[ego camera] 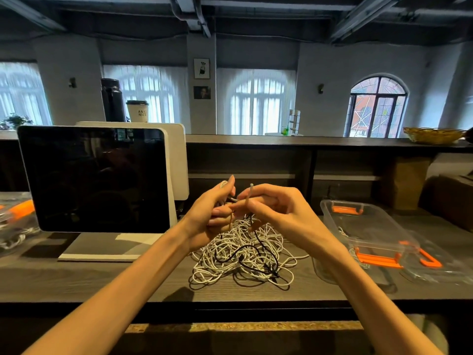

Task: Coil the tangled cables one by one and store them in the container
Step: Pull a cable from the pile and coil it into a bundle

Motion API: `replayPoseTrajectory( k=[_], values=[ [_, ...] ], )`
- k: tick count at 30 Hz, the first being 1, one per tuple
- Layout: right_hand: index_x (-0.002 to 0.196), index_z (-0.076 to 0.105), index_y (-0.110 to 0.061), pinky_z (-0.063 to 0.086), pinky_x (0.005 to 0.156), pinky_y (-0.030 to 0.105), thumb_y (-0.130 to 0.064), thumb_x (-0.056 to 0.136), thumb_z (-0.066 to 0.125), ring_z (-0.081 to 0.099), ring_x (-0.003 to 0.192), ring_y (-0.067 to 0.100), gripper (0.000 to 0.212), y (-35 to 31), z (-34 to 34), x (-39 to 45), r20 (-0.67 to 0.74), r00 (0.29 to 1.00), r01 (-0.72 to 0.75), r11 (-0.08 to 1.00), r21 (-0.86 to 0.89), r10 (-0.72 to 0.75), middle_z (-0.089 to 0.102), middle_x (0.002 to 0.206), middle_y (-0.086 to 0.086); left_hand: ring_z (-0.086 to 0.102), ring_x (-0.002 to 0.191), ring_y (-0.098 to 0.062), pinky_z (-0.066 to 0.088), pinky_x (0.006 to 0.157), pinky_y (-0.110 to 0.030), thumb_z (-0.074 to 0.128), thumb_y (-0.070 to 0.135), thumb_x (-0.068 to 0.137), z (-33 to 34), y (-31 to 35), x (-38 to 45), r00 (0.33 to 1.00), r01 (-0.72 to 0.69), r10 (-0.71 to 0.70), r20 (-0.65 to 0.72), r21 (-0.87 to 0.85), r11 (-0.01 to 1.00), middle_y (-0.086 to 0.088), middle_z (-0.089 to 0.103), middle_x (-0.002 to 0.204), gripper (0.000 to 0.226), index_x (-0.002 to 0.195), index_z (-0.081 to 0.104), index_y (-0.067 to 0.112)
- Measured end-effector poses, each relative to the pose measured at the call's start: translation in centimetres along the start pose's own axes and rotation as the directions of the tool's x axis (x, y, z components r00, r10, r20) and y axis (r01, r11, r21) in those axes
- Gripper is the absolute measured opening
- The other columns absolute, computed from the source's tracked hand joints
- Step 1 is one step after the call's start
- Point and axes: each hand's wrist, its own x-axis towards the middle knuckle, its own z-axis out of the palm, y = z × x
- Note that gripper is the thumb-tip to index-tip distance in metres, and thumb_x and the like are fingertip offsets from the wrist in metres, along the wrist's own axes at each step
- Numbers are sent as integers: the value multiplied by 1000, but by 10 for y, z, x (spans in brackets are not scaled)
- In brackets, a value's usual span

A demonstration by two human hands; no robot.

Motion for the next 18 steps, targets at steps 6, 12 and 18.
replayPoseTrajectory(
  k=[6,12,18],
  values=[
    [103,76,-15,57,57,25,-21,101,60,71,81,12,18,1,4,1,-13,999,-50,999,6,50,75,87,0,22,33,-4,8,45,-19,52,47,101,2,-1,-9,994,50,-39,99,-102,994,8,27,44,31,91,53,17],
    [82,65,-12,48,53,23,-29,106,55,59,71,19,31,8,16,7,1,981,-196,981,-17,196,59,75,5,23,30,-4,18,37,-14,52,54,96,2,4,-12,991,44,-32,128,-98,994,7,28,42,40,99,48,15],
    [77,69,-19,39,55,20,-32,104,57,49,57,2,32,8,23,12,-140,985,-130,975,-181,105,58,60,-11,24,34,-6,16,41,-19,36,65,98,4,3,-15,982,22,-24,185,14,1000,4,30,45,53,93,49,13]
  ],
)
